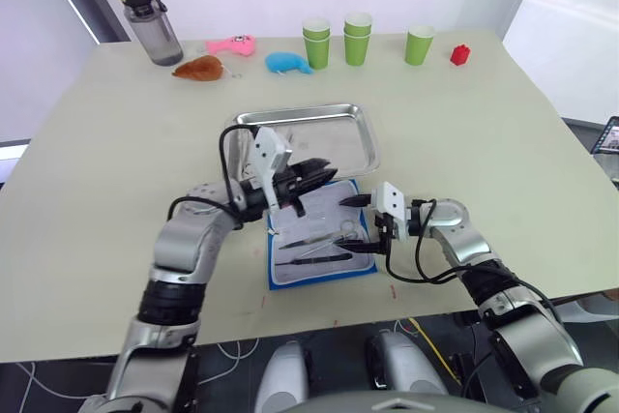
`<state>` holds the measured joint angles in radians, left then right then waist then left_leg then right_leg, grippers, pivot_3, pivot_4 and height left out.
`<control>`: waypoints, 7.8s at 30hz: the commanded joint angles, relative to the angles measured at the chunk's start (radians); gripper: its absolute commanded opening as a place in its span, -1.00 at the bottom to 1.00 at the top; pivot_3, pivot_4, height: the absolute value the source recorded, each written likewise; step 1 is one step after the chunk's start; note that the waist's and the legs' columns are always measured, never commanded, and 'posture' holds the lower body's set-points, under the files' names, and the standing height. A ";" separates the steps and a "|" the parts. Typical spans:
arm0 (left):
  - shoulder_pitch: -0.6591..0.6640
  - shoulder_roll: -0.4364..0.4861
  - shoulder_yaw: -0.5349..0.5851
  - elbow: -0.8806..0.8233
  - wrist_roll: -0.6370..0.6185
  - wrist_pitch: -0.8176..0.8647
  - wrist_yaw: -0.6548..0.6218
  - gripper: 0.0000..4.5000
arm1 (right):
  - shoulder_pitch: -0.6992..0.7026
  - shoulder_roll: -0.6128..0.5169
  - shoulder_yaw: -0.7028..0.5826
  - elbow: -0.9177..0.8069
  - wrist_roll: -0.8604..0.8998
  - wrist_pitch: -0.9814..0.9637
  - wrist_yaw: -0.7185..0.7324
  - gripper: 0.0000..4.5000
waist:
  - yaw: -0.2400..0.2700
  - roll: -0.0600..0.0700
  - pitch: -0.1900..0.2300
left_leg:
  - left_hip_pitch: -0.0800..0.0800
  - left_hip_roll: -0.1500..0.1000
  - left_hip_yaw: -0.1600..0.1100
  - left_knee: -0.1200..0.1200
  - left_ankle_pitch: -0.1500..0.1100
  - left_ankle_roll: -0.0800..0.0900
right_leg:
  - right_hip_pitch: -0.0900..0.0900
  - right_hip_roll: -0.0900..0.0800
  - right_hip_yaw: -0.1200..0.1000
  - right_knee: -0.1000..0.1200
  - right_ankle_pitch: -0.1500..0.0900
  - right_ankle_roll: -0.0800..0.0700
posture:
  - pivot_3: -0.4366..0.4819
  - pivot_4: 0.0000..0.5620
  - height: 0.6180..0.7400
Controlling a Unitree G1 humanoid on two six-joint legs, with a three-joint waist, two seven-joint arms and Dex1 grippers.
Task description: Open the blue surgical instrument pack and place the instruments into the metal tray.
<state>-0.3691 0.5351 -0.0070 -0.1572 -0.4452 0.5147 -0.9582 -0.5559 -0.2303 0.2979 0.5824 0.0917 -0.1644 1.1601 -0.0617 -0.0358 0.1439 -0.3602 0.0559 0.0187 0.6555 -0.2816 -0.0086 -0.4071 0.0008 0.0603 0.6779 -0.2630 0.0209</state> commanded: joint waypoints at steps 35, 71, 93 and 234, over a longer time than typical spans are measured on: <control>0.188 0.272 -0.022 0.115 -0.012 -0.453 -0.503 0.98 | 0.070 -0.028 0.045 0.065 -0.064 0.042 0.011 1.00 | -0.015 -0.001 0.000 | 0.008 -0.015 0.002 -0.002 -0.008 0.014 | 0.011 -0.024 0.002 -0.002 -0.009 0.014 | -0.05 -0.47 0.91; 0.098 0.231 -0.018 0.172 -0.058 -0.493 -0.596 0.98 | 0.117 -0.132 0.019 -0.183 -0.003 0.145 0.034 1.00 | 0.002 0.023 -0.001 | -0.009 -0.044 -0.079 -0.012 -0.011 0.017 | 0.032 -0.057 -0.052 -0.017 -0.032 0.010 | -0.05 -0.47 0.91; 0.093 0.321 0.059 0.063 -0.176 -0.381 -0.630 0.98 | 0.149 -0.164 -0.009 -0.261 0.045 0.179 0.041 1.00 | 0.024 0.031 0.010 | -0.013 -0.051 -0.093 -0.003 -0.006 0.010 | 0.038 -0.049 -0.063 -0.011 -0.039 0.014 | -0.05 -0.47 0.91; -0.025 0.002 -0.230 0.700 0.225 -0.855 -0.608 0.98 | -0.030 -0.374 0.212 -0.725 -0.128 0.572 -0.137 1.00 | 0.044 0.036 0.021 | -0.019 -0.054 -0.091 0.017 -0.004 0.008 | 0.031 -0.048 -0.060 0.010 -0.037 0.016 | -0.05 -0.47 0.91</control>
<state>-0.4276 0.5350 -0.1970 0.5043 -0.2682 -0.3344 -1.5443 -0.5874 -0.6015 0.4967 -0.1431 -0.0223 0.4096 1.0118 -0.0172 0.0001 0.1653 -0.3792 0.0015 -0.0722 0.6723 -0.2855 -0.0009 -0.3764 -0.0471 0.0008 0.6881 -0.3003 0.0372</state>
